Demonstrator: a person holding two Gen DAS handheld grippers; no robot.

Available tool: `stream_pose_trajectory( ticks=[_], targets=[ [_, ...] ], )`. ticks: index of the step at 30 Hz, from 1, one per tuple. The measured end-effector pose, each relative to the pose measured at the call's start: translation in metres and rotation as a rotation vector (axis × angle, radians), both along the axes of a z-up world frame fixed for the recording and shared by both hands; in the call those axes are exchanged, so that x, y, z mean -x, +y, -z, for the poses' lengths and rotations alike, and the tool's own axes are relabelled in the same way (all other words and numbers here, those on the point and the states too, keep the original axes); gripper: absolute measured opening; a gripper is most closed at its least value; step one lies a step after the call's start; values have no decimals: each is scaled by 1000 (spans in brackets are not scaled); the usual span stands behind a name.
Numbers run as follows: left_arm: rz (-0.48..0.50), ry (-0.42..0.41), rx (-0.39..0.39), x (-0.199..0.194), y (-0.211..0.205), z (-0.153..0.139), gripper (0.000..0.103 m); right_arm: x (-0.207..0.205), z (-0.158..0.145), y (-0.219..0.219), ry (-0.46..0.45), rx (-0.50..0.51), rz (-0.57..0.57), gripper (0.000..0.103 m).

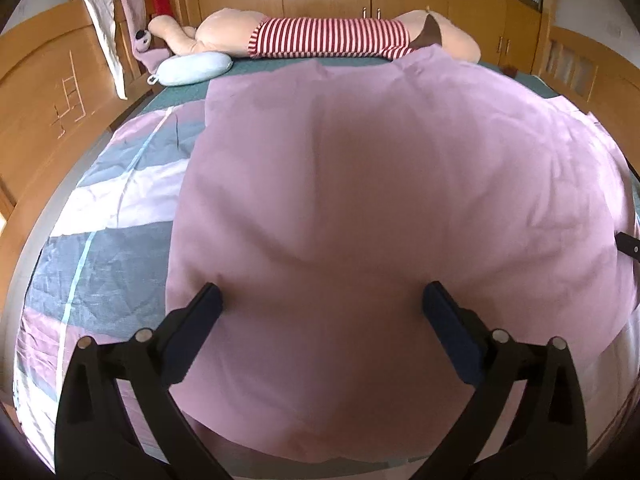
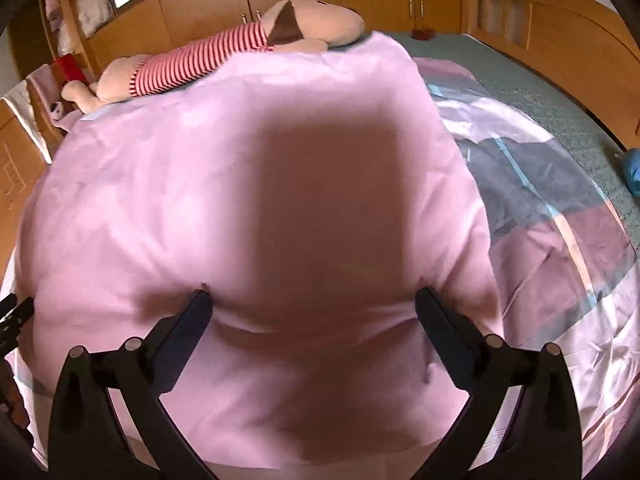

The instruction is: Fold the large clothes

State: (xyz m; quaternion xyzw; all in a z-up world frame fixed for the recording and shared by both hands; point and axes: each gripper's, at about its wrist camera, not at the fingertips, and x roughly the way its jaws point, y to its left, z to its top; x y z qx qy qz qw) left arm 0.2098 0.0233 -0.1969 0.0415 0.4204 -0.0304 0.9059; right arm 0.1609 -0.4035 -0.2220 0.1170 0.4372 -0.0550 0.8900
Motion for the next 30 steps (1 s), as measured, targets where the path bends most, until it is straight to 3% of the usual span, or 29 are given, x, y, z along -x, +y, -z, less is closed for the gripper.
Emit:
stream_pose_trajectory(
  ticks=[4, 8, 13, 17, 22, 30],
  targets=[
    [-10, -7, -12, 2, -2, 1, 101, 10, 0, 0, -14, 13, 38, 102],
    [-18, -38, -3, 13, -7, -16, 101, 50, -44, 37, -173, 93, 44, 99],
    [-22, -112, 77, 59, -26, -66, 101, 101, -97, 104, -343, 253, -35, 100],
    [-5, -190, 73, 107, -46, -98, 101, 145, -125, 127, -430, 340, -34, 102],
    [-20, -241, 50, 150, -59, -119, 101, 179, -135, 124, -451, 310, -16, 102],
    [-5, -227, 55, 168, -70, -125, 101, 188, -137, 130, -419, 296, -22, 102]
  ],
)
